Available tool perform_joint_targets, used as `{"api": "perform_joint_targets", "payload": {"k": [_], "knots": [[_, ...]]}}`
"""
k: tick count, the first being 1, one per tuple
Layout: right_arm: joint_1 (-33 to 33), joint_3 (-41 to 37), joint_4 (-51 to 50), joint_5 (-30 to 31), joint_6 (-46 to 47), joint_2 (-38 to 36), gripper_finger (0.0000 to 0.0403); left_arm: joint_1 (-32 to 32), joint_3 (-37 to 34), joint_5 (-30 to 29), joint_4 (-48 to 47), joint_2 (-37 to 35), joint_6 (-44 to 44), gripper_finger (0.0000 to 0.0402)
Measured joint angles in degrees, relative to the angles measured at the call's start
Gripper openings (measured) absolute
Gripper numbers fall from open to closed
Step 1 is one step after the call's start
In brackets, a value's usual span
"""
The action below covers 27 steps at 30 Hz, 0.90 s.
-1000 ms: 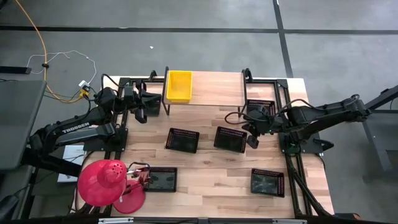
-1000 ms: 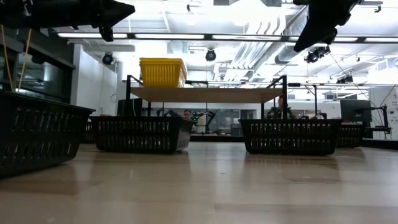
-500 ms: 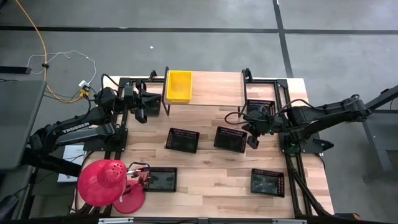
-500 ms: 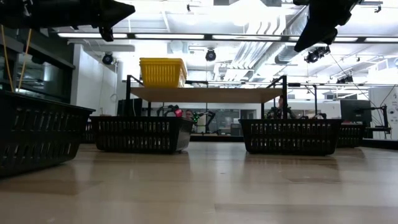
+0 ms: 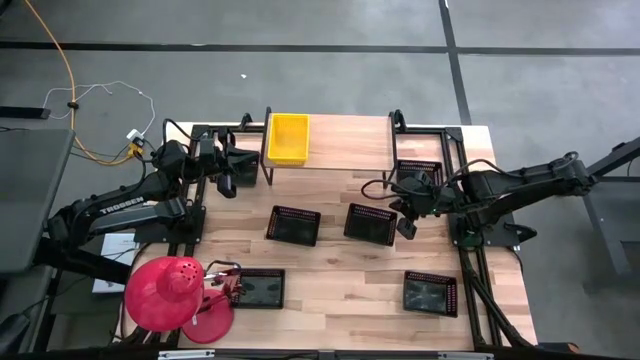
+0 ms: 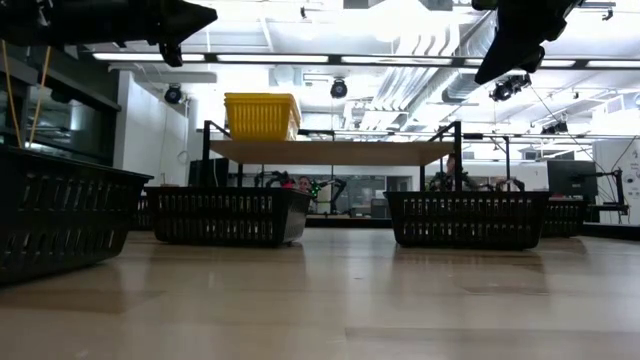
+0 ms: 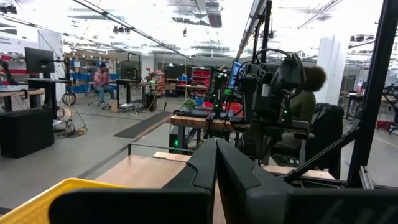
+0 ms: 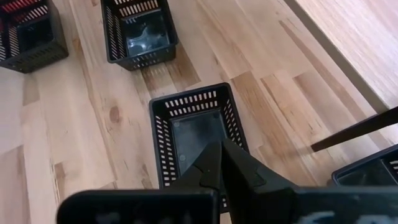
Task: Stack baskets on shelf by color
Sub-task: Put the black bin on the shelf
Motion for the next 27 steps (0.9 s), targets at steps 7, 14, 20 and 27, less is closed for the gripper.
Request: {"api": "perform_joint_targets", "payload": {"k": [7, 14, 20, 27], "knots": [[-3.5, 0.0, -2.2, -2.0, 1.7, 0.0, 0.0, 0.0, 0.0, 0.0, 0.0, 0.0, 0.0, 0.0], [-6.6, 0.0, -6.3, -3.1, 3.0, 0.0, 0.0, 0.0, 0.0, 0.0, 0.0, 0.0, 0.1, 0.0], [-8.1, 0.0, -12.3, -3.7, 7.3, 0.0, 0.0016, 0.1, 0.0, 0.0, 0.0, 0.0, -0.3, 0.0], [-9.3, 0.0, -25.1, 0.0, 15.9, 0.1, 0.0115, 0.1, 0.0, 0.0, 0.0, 0.0, 0.1, 0.0]]}}
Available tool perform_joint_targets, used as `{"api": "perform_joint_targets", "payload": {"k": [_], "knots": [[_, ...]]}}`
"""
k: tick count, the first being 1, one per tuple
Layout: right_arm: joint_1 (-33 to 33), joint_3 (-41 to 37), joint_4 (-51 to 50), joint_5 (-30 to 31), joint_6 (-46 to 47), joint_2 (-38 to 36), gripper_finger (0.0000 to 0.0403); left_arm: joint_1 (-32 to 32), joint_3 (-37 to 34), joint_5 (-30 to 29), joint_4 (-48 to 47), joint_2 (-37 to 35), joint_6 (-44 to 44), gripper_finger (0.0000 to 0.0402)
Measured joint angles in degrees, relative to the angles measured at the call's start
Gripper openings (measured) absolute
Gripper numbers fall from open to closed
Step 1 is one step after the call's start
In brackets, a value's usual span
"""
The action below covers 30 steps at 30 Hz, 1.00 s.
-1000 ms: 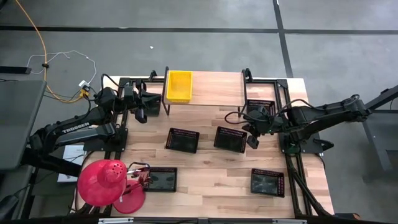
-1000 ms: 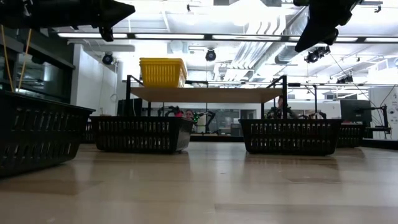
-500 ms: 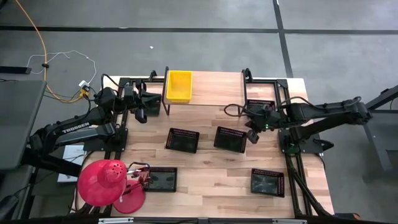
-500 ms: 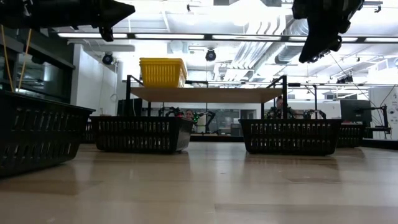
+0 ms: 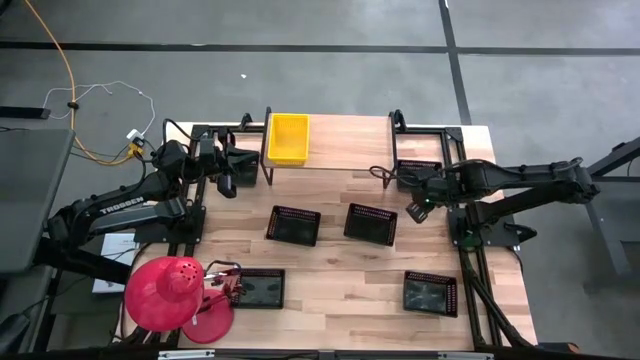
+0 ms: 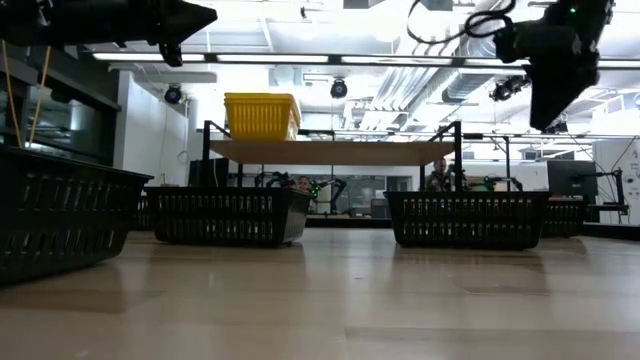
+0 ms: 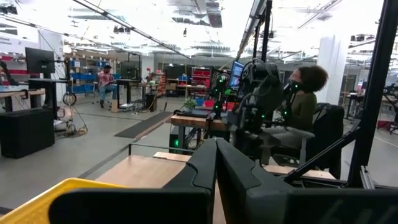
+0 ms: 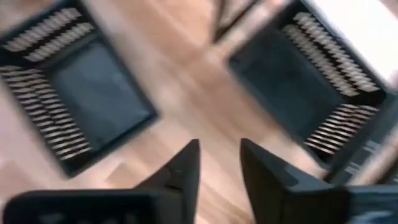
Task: Stack baskets on shelf by color
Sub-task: Put the black bin on the shelf
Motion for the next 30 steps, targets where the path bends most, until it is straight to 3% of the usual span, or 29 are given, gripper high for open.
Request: {"api": "perform_joint_targets", "payload": {"k": [4, 8, 16, 21, 30], "knots": [[-0.3, -0.1, -2.8, 4.0, 4.5, 0.0, 0.0173, 0.0, 0.0, 0.0, 0.0, 0.0, 0.0, 0.0], [-1.8, -4.1, -0.4, 4.2, 6.1, 0.0, 0.0201, 0.0, 0.0, 0.0, 0.0, 0.0, 0.9, 0.0], [-7.3, -16.7, 12.5, 3.3, -0.1, 0.9, 0.0204, 0.0, 0.0, 0.0, 0.0, 0.0, 0.8, 0.0], [-9.3, -18.4, 17.9, 6.1, -10.1, 1.4, 0.0204, 0.0, 0.0, 0.0, 0.0, 0.0, 0.5, 0.0], [-15.0, -18.3, 22.7, 4.2, -15.8, 5.3, 0.0204, 0.0, 0.0, 0.0, 0.2, 0.0, 0.3, 0.0]]}}
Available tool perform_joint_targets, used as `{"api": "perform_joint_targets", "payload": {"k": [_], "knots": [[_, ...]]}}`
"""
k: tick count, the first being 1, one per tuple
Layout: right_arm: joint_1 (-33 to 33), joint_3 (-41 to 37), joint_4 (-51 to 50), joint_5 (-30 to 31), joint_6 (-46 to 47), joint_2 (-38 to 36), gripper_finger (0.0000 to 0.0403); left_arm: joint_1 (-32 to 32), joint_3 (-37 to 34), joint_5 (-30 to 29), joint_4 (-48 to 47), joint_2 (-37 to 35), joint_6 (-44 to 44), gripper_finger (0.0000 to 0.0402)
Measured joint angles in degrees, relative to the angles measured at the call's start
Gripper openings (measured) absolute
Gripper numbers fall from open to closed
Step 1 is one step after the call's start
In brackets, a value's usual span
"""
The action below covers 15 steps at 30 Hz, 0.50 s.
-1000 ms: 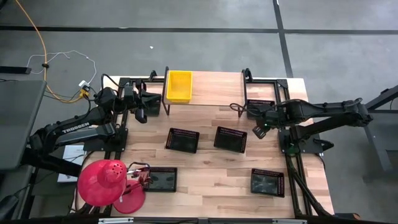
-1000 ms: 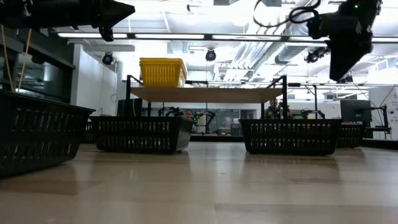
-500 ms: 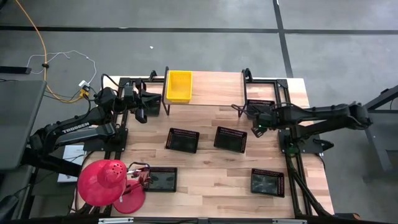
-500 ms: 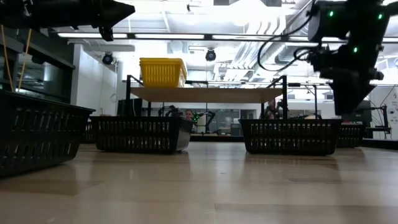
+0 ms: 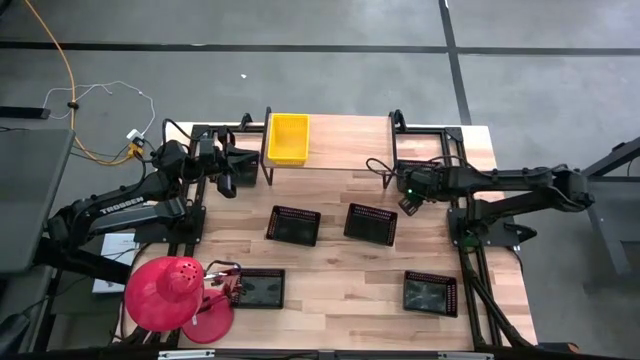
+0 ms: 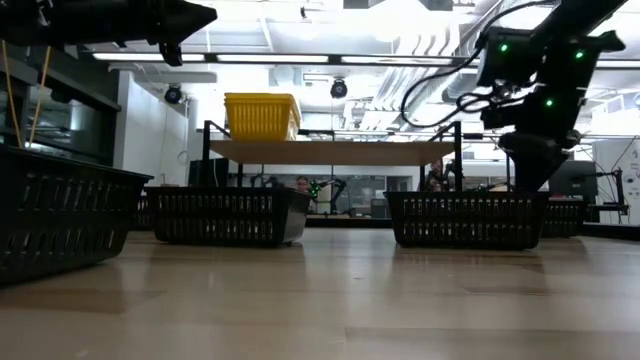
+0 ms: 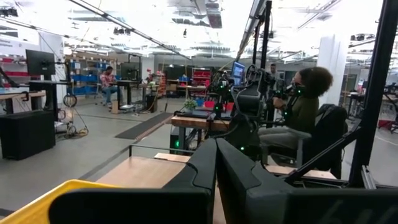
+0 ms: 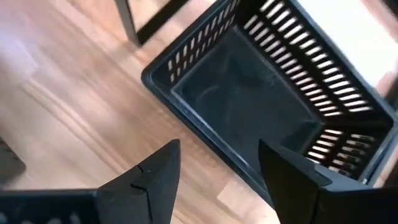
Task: Stack baskets on shelf by color
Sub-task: Put the black bin on the shelf
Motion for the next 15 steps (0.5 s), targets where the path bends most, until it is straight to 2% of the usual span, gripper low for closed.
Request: {"api": "perform_joint_targets", "payload": {"k": [5, 10, 15], "knots": [[-1.8, 0.0, 1.6, -1.1, -5.3, 2.9, 0.0204, 0.0, 0.0, 0.0, 0.0, 0.0, -0.8, 0.0], [-3.2, 0.0, 1.6, -3.3, -6.6, 5.4, 0.0204, 0.0, 0.0, 0.0, 0.0, 0.0, -0.9, 0.0], [-4.3, 0.0, 1.5, -2.5, -5.5, 7.7, 0.0192, 0.0, 0.0, 0.0, 0.0, 0.0, -0.9, 0.0]]}}
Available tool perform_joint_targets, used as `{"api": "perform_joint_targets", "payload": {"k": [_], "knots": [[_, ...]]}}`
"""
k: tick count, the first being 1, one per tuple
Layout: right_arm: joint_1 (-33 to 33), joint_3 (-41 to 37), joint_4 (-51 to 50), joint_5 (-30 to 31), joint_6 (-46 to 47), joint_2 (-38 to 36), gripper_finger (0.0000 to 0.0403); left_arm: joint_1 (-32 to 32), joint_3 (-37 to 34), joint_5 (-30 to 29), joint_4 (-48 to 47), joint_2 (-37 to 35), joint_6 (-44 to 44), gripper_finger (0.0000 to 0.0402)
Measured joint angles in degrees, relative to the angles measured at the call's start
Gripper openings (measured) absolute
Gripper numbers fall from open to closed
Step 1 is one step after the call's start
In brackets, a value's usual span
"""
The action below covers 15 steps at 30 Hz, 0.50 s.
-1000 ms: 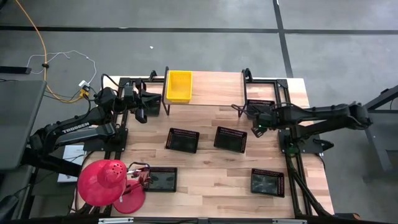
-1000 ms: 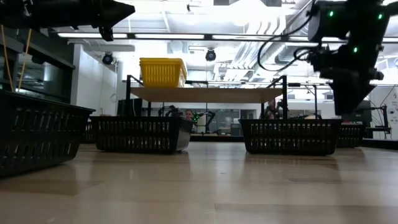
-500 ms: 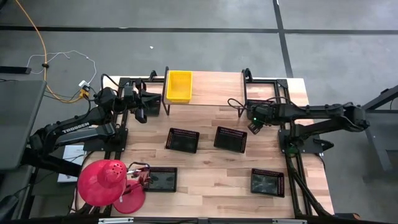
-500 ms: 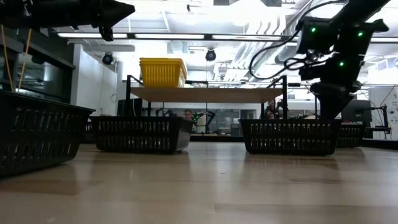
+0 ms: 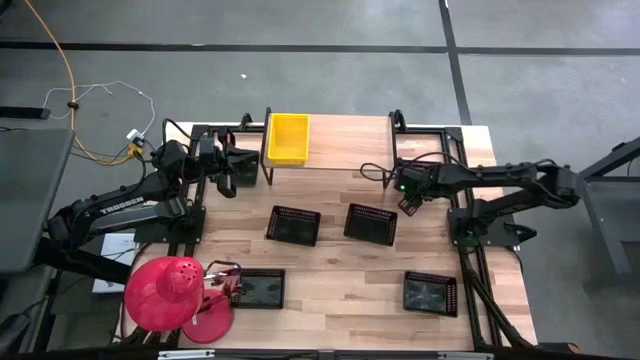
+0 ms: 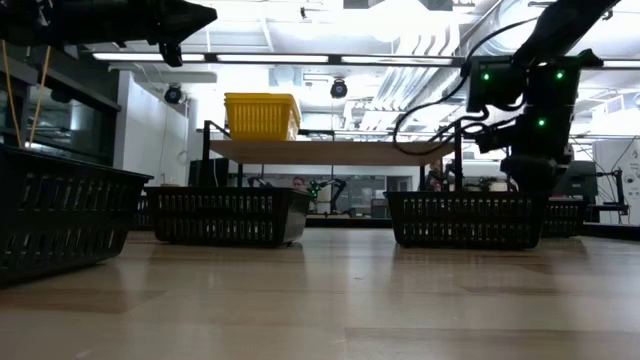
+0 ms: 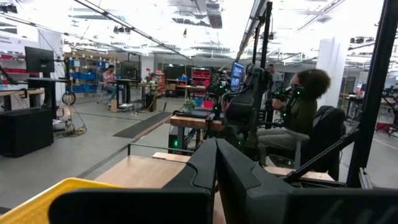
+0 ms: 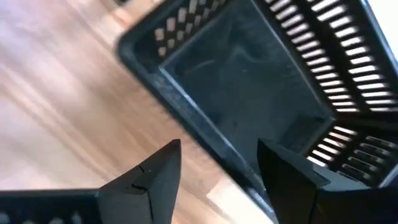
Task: Stack baskets on shelf by color
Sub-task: Put the black bin on the shelf
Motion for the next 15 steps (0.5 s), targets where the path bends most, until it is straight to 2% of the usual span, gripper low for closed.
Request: {"api": "perform_joint_targets", "payload": {"k": [3, 7, 8, 11, 15], "knots": [[-0.7, 0.0, -0.6, 0.2, 2.3, 0.9, 0.0147, 0.0, 0.0, 0.0, 0.0, 0.0, 0.0, 0.0], [-0.9, 0.0, -1.9, 0.4, 4.9, 0.7, 0.0035, 0.0, 0.0, 0.0, 0.0, 0.0, -0.3, 0.0], [-0.9, 0.1, -2.4, 0.4, 5.5, 0.3, 0.0018, 0.0, 0.0, 0.0, 0.0, 0.0, -0.5, 0.0], [-0.8, 2.0, -5.9, 0.5, 8.1, -0.9, 0.002, 0.0, 0.0, 0.0, 0.0, 0.0, -0.7, 0.0], [0.3, 8.0, -14.5, 6.1, 10.7, -3.4, 0.0004, 0.0, 0.0, 0.0, 0.0, 0.0, -0.7, 0.0]]}}
